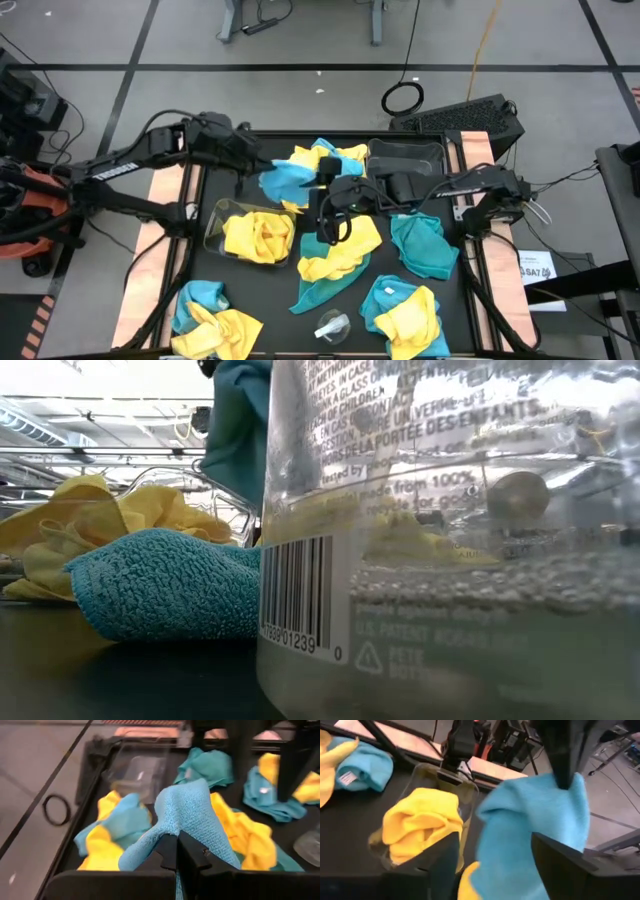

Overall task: Sort microfiber towel by color & place in baskets
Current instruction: Put the blue microfiber towel into the top transparent bin

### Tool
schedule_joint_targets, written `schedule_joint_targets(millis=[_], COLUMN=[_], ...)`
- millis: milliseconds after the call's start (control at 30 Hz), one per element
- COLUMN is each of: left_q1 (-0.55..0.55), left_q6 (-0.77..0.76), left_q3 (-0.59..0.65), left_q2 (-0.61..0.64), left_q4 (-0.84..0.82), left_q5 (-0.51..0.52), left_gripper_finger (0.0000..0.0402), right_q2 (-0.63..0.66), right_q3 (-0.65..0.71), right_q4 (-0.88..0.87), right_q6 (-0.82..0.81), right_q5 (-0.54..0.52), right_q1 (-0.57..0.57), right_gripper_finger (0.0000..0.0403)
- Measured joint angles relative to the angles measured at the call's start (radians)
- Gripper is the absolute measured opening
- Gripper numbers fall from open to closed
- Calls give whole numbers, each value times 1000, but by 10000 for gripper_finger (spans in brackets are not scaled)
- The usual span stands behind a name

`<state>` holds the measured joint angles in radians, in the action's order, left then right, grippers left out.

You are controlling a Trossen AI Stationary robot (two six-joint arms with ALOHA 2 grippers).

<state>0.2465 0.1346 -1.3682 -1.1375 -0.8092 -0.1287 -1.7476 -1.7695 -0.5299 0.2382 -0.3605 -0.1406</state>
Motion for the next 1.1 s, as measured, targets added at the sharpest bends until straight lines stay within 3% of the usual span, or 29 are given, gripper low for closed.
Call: schedule_joint_targets(millis=[300, 500, 700, 900, 1000, 1100], left_q1=[-141, -203, -241, -250, -250, -251], left_q6=[41, 92, 116, 116, 110, 104], left_q3=[0, 0, 0, 0, 0, 0], left_q2=[-57, -65, -65, -65, -65, -65], left_q4=[78, 138, 171, 172, 173, 172], left_q5=[1, 2, 6, 6, 6, 6], left_gripper_finger=[0, 0, 0, 0, 1, 14], right_q2=[-15, -41, -70, -84, -82, -82], right_q3=[0, 0, 1, 1, 1, 1], right_q4=[12, -2, -3, 31, 34, 10], right_q6=[-18, -39, -41, -20, -11, 3], right_q5=[27, 102, 107, 105, 100, 97], right_q1=[54, 84, 95, 94, 93, 93], right_gripper_finger=[337, 343, 336, 273, 199, 97])
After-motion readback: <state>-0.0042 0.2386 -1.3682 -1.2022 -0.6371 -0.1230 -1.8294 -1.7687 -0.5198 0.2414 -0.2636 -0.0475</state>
